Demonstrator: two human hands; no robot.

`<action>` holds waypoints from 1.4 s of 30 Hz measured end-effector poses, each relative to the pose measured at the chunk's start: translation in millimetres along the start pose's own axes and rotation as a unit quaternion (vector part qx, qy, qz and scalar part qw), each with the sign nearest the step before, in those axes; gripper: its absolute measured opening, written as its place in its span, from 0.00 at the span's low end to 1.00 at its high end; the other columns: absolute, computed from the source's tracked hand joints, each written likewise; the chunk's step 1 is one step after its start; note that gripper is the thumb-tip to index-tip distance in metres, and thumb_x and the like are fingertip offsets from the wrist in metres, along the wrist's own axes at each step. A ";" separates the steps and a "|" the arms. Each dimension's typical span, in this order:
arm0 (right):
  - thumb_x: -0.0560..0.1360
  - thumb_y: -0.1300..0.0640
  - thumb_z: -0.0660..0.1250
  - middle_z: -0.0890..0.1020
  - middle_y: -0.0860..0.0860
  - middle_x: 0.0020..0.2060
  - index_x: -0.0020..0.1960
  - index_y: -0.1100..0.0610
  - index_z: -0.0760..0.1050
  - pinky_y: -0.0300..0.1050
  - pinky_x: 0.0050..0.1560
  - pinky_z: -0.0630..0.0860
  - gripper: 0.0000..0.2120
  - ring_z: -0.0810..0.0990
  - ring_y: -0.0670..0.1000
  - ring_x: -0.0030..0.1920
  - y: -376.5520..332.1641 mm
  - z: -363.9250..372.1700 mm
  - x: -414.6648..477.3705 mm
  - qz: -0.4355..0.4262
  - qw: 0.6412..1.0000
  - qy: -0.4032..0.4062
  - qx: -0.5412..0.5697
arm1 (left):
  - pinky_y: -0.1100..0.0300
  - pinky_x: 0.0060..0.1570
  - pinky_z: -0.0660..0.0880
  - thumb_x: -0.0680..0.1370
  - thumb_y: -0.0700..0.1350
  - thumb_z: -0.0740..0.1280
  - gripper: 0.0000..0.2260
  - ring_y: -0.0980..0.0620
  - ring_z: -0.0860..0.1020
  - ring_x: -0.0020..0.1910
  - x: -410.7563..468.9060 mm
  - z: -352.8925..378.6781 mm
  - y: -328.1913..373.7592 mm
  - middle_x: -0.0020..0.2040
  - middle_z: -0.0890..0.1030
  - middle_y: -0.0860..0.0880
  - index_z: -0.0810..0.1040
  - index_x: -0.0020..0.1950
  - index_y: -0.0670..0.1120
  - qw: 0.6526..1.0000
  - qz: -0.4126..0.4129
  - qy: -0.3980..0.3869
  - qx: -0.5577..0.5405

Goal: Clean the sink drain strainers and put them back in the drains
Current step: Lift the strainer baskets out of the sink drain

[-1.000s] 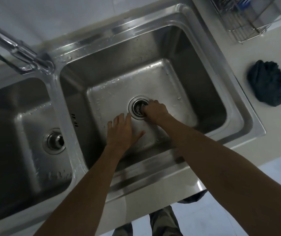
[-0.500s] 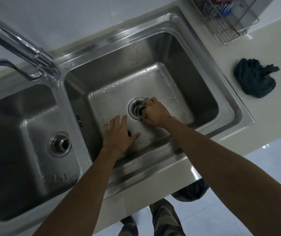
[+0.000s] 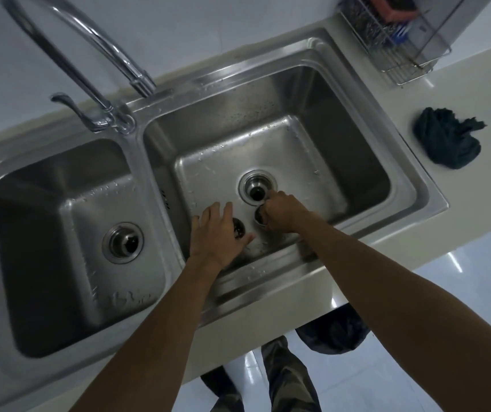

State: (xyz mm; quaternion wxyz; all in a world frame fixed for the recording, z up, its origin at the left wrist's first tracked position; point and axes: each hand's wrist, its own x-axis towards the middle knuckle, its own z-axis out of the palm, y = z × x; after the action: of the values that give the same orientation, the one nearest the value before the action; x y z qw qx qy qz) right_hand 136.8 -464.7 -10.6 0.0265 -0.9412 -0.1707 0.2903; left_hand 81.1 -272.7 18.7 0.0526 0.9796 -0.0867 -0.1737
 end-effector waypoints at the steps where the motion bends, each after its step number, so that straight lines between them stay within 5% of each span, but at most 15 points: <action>1: 0.78 0.53 0.65 0.72 0.63 0.64 0.63 0.59 0.74 0.58 0.58 0.74 0.16 0.75 0.64 0.58 -0.4 0.8 1.8 -0.002 1.000 0.006 0.010 | 0.42 0.72 0.62 0.74 0.74 0.59 0.43 0.42 0.62 0.76 0.3 -0.2 -1.2 0.78 0.63 0.42 0.58 0.80 0.48 1.000 -0.003 -0.001 -0.001; 7: 0.72 0.50 0.73 0.67 0.62 0.70 0.73 0.59 0.60 0.62 0.61 0.73 0.36 0.73 0.64 0.65 -0.3 8.8 15.5 -0.001 1.000 0.023 0.007 | 0.41 0.74 0.60 0.75 0.74 0.58 0.43 0.42 0.59 0.78 6.3 2.7 -8.2 0.80 0.59 0.42 0.55 0.81 0.48 0.999 -0.015 -0.028 -0.010; 21: 0.72 0.55 0.73 0.69 0.62 0.67 0.74 0.57 0.58 0.61 0.62 0.74 0.36 0.73 0.63 0.64 -1.4 20.2 23.1 0.004 1.000 -0.001 -0.003 | 0.39 0.74 0.61 0.75 0.73 0.59 0.43 0.42 0.61 0.77 19.1 15.5 -1.2 0.79 0.61 0.42 0.55 0.81 0.48 0.998 -0.016 -0.053 -0.010; 42: 0.70 0.49 0.76 0.72 0.61 0.65 0.75 0.56 0.57 0.59 0.58 0.75 0.41 0.75 0.63 0.62 0.9 22.7 21.5 0.016 1.000 -0.022 0.010 | 0.42 0.71 0.63 0.75 0.73 0.59 0.42 0.43 0.64 0.75 16.6 19.7 -6.1 0.77 0.64 0.43 0.57 0.80 0.47 0.999 0.001 -0.043 0.022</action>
State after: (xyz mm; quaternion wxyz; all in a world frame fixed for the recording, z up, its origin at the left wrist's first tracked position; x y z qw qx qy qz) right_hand 141.1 -459.4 -41.1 0.0277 -0.9370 -0.1527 0.3131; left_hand 90.6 -271.3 -6.0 0.0276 0.9720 -0.0935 -0.2140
